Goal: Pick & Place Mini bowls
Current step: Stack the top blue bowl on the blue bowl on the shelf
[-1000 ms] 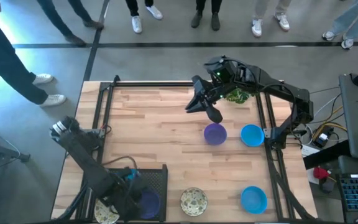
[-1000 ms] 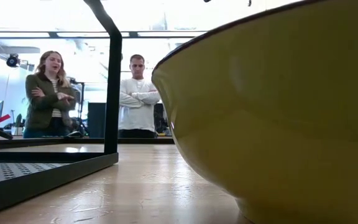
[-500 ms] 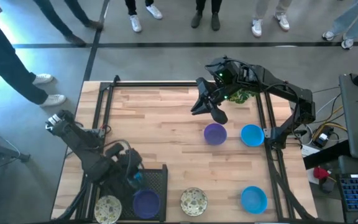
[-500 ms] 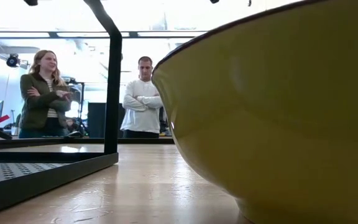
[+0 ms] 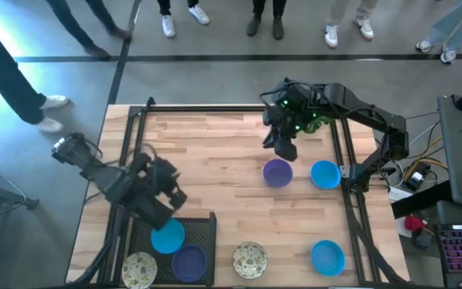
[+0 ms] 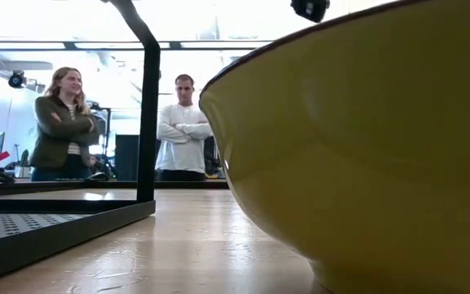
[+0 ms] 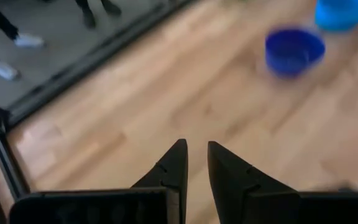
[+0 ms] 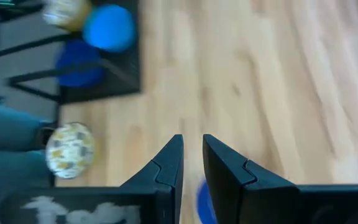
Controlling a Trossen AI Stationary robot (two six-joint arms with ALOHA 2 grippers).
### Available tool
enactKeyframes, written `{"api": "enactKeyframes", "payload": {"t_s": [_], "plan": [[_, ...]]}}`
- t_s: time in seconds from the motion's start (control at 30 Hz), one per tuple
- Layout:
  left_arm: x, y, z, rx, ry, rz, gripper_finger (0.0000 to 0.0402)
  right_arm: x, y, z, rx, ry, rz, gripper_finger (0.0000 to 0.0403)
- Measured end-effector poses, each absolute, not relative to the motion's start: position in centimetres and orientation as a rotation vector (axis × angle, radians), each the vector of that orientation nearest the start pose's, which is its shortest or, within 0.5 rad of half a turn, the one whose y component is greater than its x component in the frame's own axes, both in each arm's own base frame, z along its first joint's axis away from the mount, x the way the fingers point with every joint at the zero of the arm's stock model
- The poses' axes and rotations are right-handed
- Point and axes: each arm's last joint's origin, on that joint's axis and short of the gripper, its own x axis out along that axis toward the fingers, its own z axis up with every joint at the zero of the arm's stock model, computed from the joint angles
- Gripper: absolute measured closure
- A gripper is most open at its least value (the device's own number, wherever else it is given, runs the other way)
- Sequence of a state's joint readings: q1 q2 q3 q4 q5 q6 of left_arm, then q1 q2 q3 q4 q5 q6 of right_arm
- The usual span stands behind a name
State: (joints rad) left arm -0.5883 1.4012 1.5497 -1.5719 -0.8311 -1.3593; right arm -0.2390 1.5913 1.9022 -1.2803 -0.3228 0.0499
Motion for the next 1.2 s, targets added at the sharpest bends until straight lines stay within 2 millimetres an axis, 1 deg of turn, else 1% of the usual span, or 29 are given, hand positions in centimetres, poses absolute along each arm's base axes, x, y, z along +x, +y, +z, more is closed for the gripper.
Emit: {"api": "enactKeyframes", "payload": {"t_s": [0.13, 0.3, 0.47, 0.57, 0.7, 0.9, 1.07, 1.2], "plan": [[18.5, -9.0, 38.7, -0.277, 0.598, 0.822, 0.0346, 28.1, -6.3, 41.6, 0.378, 1.027, -0.123, 0.0346], [17.2, -7.2, 40.0, -0.270, 0.512, 0.852, 0.0346, 27.2, -6.3, 41.1, 0.470, 1.115, -0.291, 0.0346], [16.2, -6.1, 40.8, -0.216, 0.480, 0.859, 0.0346, 26.3, -6.4, 40.5, 0.539, 1.201, -0.504, 0.0346], [15.8, -5.6, 41.1, -0.192, 0.461, 0.871, 0.0346, 26.2, -6.5, 39.8, 0.587, 1.209, -0.578, 0.0346], [15.5, -5.2, 41.3, -0.156, 0.457, 0.875, 0.0346, 26.0, -6.4, 38.1, 0.644, 1.259, -0.642, 0.0346], [15.2, -4.9, 41.5, -0.132, 0.464, 0.873, 0.0346, 25.5, -6.3, 34.8, 0.709, 1.371, -0.733, 0.0346], [14.9, -4.6, 41.7, -0.132, 0.461, 0.877, 0.0346, 24.6, -6.0, 32.8, 0.768, 1.427, -0.807, 0.0346], [14.6, -4.4, 41.8, -0.122, 0.464, 0.876, 0.0346, 23.4, -5.8, 31.6, 0.814, 1.454, -0.878, 0.0346]]}}
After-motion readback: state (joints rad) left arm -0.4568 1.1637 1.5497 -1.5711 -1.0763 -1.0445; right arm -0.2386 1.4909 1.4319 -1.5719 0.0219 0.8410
